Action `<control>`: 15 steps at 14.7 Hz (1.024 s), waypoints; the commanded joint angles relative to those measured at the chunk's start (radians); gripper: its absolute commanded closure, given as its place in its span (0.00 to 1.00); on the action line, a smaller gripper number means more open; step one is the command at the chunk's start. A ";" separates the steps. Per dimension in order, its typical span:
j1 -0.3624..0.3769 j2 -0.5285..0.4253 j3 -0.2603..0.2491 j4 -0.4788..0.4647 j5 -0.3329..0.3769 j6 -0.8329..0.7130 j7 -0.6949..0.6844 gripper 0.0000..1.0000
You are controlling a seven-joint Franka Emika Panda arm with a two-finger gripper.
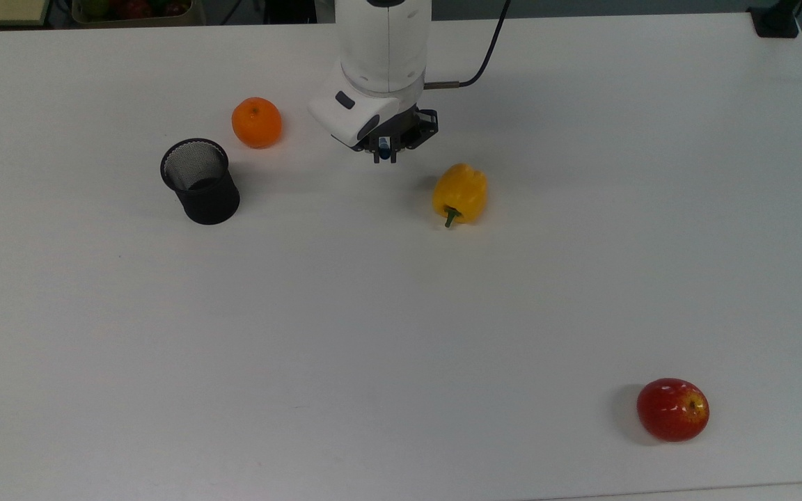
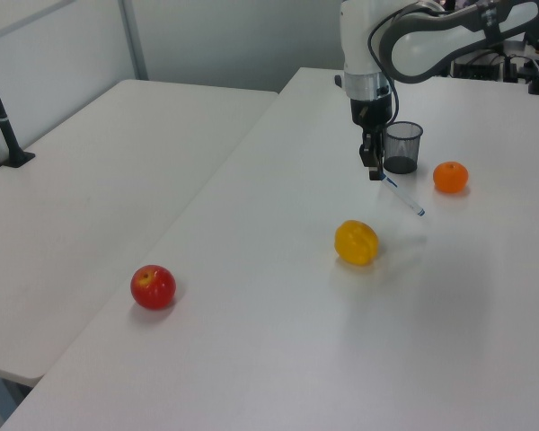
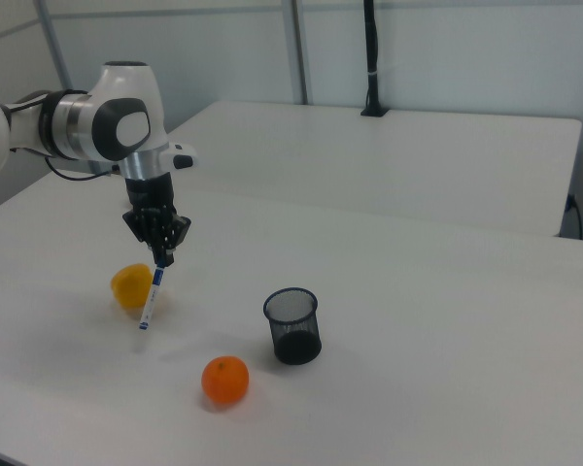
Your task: Take marker pen
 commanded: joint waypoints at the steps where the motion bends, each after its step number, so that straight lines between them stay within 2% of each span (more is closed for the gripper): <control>1: 0.010 -0.014 -0.010 -0.011 0.000 0.014 0.018 0.21; 2: 0.010 -0.015 -0.010 -0.011 -0.001 0.014 0.018 0.00; 7: 0.010 -0.029 -0.011 -0.005 -0.010 0.007 0.018 0.00; 9: 0.006 -0.064 -0.011 -0.005 -0.017 0.002 0.018 0.00; 11: 0.006 -0.115 -0.011 -0.005 -0.053 -0.015 0.017 0.00; 15: 0.004 -0.233 -0.016 -0.005 -0.061 -0.107 0.015 0.00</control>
